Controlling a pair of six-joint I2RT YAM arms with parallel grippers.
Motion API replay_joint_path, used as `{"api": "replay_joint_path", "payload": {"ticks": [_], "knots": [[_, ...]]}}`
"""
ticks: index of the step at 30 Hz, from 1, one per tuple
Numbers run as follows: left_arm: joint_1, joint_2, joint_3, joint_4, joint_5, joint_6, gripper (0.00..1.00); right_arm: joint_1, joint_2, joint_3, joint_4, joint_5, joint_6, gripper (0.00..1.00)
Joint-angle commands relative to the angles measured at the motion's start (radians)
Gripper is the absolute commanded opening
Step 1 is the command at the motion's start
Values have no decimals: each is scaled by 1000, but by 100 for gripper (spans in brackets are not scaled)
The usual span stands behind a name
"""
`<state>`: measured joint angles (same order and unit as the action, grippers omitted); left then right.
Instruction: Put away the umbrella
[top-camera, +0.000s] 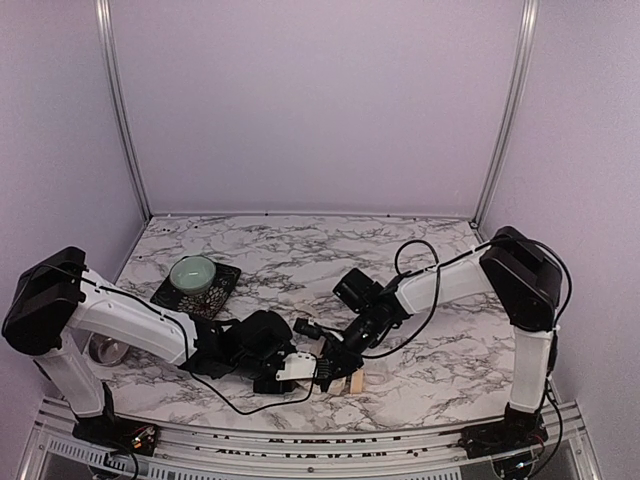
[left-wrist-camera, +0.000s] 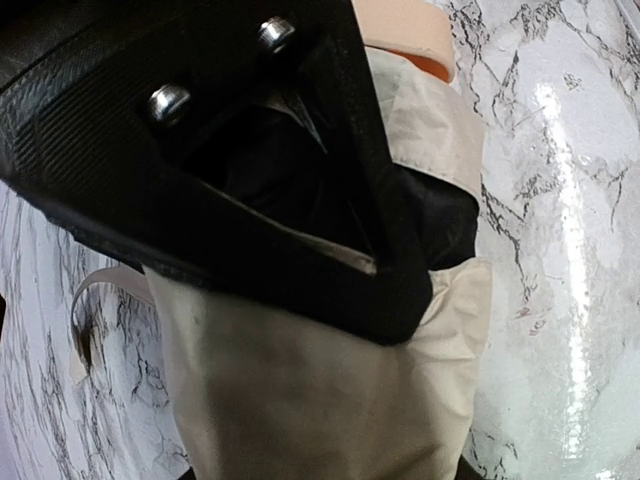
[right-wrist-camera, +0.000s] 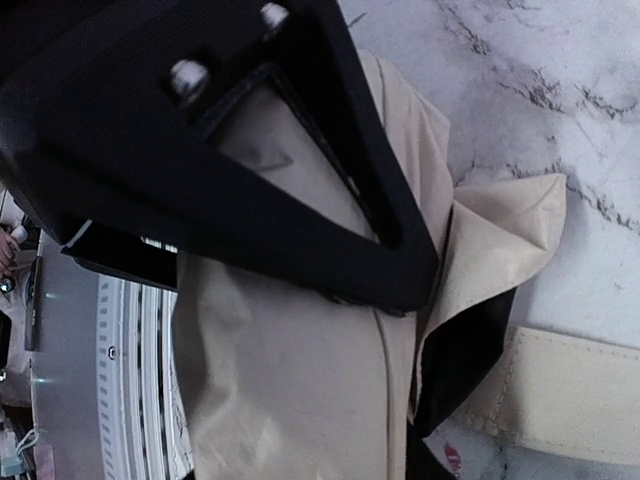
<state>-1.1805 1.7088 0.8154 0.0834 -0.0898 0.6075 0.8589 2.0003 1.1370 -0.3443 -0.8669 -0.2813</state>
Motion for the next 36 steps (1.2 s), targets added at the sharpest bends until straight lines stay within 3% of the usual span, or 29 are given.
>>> {"api": "replay_joint_path", "payload": {"ticks": [1,6,8,15,22,27,36], "knots": [[2,29,-21,-135,88,-19,33,-8,-34,-44,8,123,48,46],[33,50,15,-224,202,-46,23,-54,-210,-109,114,200,67,92],[47,76,35,-266,241,-57,20,-67,-302,-156,154,264,63,98],[117,191,141,-412,408,-109,21,-42,-650,-397,304,495,-13,97],[193,305,273,-589,593,-156,25,269,-891,-594,496,794,-224,94],[220,365,325,-648,681,-161,26,399,-810,-618,504,891,-306,94],[237,399,357,-694,728,-148,26,401,-414,-468,566,1105,-432,100]]}}
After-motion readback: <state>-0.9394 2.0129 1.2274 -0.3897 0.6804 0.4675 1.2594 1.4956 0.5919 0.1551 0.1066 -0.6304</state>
